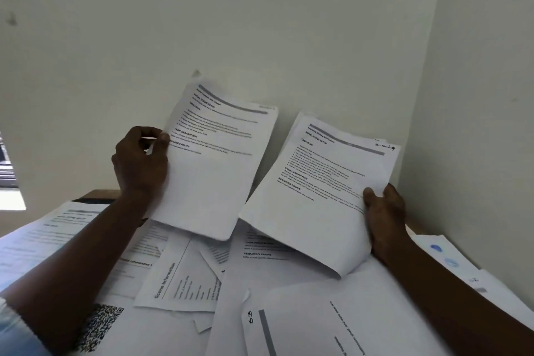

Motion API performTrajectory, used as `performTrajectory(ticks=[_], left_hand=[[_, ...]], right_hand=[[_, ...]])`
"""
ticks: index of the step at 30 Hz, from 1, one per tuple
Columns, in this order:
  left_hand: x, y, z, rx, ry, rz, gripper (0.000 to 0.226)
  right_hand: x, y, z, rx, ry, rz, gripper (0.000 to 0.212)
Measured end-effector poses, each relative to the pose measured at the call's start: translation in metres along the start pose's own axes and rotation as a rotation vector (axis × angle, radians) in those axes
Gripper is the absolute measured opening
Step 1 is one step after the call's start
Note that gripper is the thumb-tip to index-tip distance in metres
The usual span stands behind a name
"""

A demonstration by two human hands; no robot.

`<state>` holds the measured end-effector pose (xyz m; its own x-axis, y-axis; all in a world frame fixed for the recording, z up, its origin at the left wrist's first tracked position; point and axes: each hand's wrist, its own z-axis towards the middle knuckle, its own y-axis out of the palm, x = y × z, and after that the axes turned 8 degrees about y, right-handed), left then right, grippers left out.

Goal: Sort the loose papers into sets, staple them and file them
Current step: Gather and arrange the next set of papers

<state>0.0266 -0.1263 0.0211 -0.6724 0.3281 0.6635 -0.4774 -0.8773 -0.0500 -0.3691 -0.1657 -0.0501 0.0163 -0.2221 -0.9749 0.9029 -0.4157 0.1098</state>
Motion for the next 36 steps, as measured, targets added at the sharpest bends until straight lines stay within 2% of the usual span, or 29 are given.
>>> performTrajectory(ticks=[2,4,7,11,16,18,21,23,25,27,29,31,33,34,36], left_hand=[[0.002,0.0,0.005,0.076,-0.067,-0.038,0.022],[0.004,-0.001,0.012,0.128,-0.12,-0.066,0.027],[0.008,-0.003,0.015,0.107,-0.145,-0.058,0.027],[0.026,0.011,-0.016,-0.214,-0.014,-0.04,0.024],[0.055,0.032,-0.055,-0.58,0.185,0.001,0.056],[0.06,0.035,-0.066,-0.66,0.274,0.062,0.058],[0.057,0.042,-0.08,-0.745,0.331,0.204,0.048],[0.052,0.046,-0.086,-0.792,0.308,0.291,0.038],[0.049,0.049,-0.092,-0.795,0.289,0.28,0.036],[0.048,0.05,-0.098,-0.753,0.221,0.148,0.038],[0.054,0.052,-0.098,-0.697,0.098,0.003,0.05],[0.056,0.055,-0.09,-0.668,-0.105,-0.152,0.077],[0.057,0.052,-0.076,-0.722,-0.372,-0.423,0.101],[0.056,0.048,-0.068,-0.802,-0.475,-0.591,0.102],[0.059,0.039,-0.057,-0.909,-0.511,-0.771,0.081]], right_hand=[[0.0,0.001,-0.002,-0.031,-0.011,-0.02,0.005],[0.0,0.002,-0.003,-0.05,-0.032,-0.052,0.006],[-0.003,0.003,-0.006,-0.075,-0.041,-0.067,0.004],[-0.007,0.005,-0.012,-0.104,-0.051,-0.071,0.008],[-0.011,0.005,-0.02,-0.146,-0.073,-0.068,0.007],[-0.013,0.005,-0.022,-0.139,-0.08,-0.074,0.005],[-0.022,0.009,-0.025,-0.11,0.026,0.062,0.031],[-0.031,0.01,-0.025,-0.176,0.14,0.206,0.045],[-0.039,0.009,-0.026,-0.234,0.115,0.152,0.04],[-0.041,0.008,-0.026,-0.281,0.034,0.067,0.022],[-0.041,0.009,-0.023,-0.333,-0.006,0.05,0.023],[-0.048,0.011,-0.021,-0.392,-0.028,0.114,0.027],[-0.061,0.014,-0.02,-0.43,-0.048,0.167,0.029],[-0.07,0.016,-0.022,-0.452,-0.058,0.182,0.031],[-0.082,0.019,-0.025,-0.485,-0.054,0.195,0.03]])
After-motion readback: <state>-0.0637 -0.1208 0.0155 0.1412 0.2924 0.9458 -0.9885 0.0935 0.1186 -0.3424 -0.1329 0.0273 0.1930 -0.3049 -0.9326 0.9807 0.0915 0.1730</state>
